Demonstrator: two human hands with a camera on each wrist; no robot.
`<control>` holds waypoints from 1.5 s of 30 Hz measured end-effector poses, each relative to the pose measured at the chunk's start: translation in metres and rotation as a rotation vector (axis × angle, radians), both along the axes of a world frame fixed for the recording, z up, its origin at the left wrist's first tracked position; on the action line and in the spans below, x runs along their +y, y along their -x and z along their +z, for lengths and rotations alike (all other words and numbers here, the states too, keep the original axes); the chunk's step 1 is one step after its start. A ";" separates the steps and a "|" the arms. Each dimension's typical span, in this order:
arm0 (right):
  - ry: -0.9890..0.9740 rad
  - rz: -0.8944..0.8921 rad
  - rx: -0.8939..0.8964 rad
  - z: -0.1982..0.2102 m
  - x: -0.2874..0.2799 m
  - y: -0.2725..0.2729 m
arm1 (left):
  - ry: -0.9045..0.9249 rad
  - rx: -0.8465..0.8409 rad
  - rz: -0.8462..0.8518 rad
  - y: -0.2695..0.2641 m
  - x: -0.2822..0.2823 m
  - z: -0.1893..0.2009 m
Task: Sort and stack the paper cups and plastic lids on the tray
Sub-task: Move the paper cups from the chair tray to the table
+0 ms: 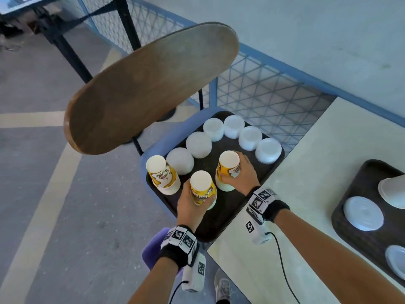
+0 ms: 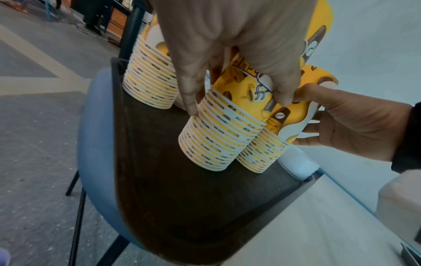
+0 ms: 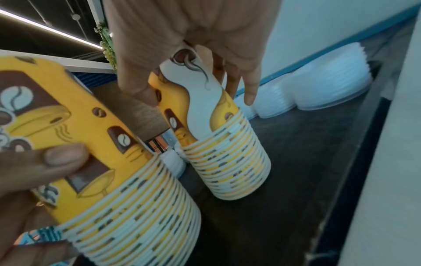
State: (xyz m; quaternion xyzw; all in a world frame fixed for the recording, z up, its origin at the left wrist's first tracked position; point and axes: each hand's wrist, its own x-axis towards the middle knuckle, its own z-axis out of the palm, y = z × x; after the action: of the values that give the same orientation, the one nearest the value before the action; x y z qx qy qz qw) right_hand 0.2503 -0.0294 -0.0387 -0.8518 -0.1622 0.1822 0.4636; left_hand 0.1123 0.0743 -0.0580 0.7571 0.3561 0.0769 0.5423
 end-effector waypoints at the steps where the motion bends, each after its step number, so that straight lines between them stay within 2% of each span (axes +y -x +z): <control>1: -0.001 -0.021 -0.010 -0.001 -0.003 -0.002 | 0.010 0.008 -0.006 -0.005 -0.002 -0.002; 5: 0.041 -0.022 0.054 -0.014 -0.005 -0.002 | 0.067 0.032 0.027 -0.008 -0.007 -0.014; 12: 0.102 -0.135 0.231 -0.046 0.003 0.001 | 0.116 0.067 0.070 -0.010 -0.007 -0.034; 18: -0.029 -0.220 0.234 -0.038 -0.009 0.006 | 0.086 0.050 0.122 -0.012 -0.009 -0.029; 23: -0.197 -0.309 0.199 -0.011 -0.048 0.009 | 0.069 -0.028 0.099 -0.025 -0.023 -0.005; 28: -0.256 -0.493 0.100 0.024 -0.140 0.019 | 0.027 -0.174 -0.106 -0.058 -0.079 0.023; 34: -0.312 -0.791 0.064 0.038 -0.311 0.075 | 0.063 -0.229 -0.549 -0.082 -0.226 0.039; 39: -0.278 -1.045 0.031 0.033 -0.450 0.151 | 0.133 -0.224 -0.852 -0.058 -0.366 0.031; 45: -0.161 -1.348 0.086 -0.009 -0.578 0.244 | 0.192 -0.180 -1.096 -0.005 -0.501 0.002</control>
State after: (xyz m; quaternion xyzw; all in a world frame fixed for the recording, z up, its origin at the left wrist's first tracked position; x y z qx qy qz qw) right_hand 0.0059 -0.6071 -0.0480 -0.7215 0.4097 -0.1253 0.5439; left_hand 0.1169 -0.4264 -0.0557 0.7690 -0.1314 -0.1844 0.5978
